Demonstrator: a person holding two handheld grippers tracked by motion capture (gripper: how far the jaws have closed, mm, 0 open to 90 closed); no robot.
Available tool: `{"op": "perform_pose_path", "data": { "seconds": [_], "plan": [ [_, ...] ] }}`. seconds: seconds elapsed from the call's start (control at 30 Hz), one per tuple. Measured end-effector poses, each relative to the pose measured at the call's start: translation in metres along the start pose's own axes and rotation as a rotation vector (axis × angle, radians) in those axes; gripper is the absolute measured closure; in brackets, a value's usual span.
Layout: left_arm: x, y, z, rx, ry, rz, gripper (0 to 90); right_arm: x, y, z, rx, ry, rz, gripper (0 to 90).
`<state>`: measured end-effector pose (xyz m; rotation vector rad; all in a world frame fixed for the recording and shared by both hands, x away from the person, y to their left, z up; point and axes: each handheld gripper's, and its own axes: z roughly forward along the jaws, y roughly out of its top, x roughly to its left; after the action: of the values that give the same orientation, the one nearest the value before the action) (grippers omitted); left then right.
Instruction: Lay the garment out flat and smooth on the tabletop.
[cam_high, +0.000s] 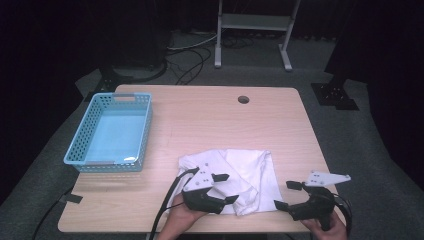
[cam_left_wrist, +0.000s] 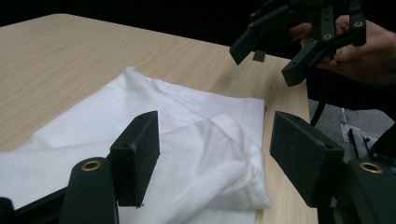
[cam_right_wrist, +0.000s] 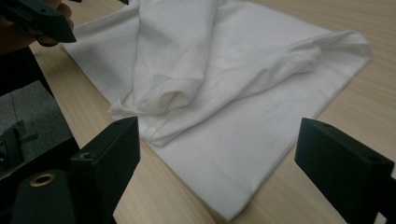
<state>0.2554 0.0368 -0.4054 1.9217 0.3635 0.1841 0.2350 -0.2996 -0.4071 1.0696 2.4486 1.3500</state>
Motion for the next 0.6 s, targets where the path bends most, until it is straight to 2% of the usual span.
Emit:
{"op": "perform_pose_path", "data": {
  "seconds": [0.1,0.23,0.43,0.6],
  "plan": [
    [-0.008,0.004,0.015,0.013,-0.004,0.030,32.6,0.000,-0.006,-0.011,-0.018,-0.036,-0.006,12.4],
    [-0.013,0.004,0.033,0.042,-0.002,0.033,34.2,-0.001,-0.010,-0.022,-0.041,-0.062,-0.013,12.2],
    [-0.018,0.004,0.053,0.092,0.016,0.035,39.6,-0.005,-0.015,-0.032,-0.072,-0.071,-0.004,11.5],
    [-0.022,0.003,0.065,0.157,0.038,0.031,45.0,-0.006,-0.016,-0.035,-0.090,-0.065,-0.001,11.5]
  ]
}}
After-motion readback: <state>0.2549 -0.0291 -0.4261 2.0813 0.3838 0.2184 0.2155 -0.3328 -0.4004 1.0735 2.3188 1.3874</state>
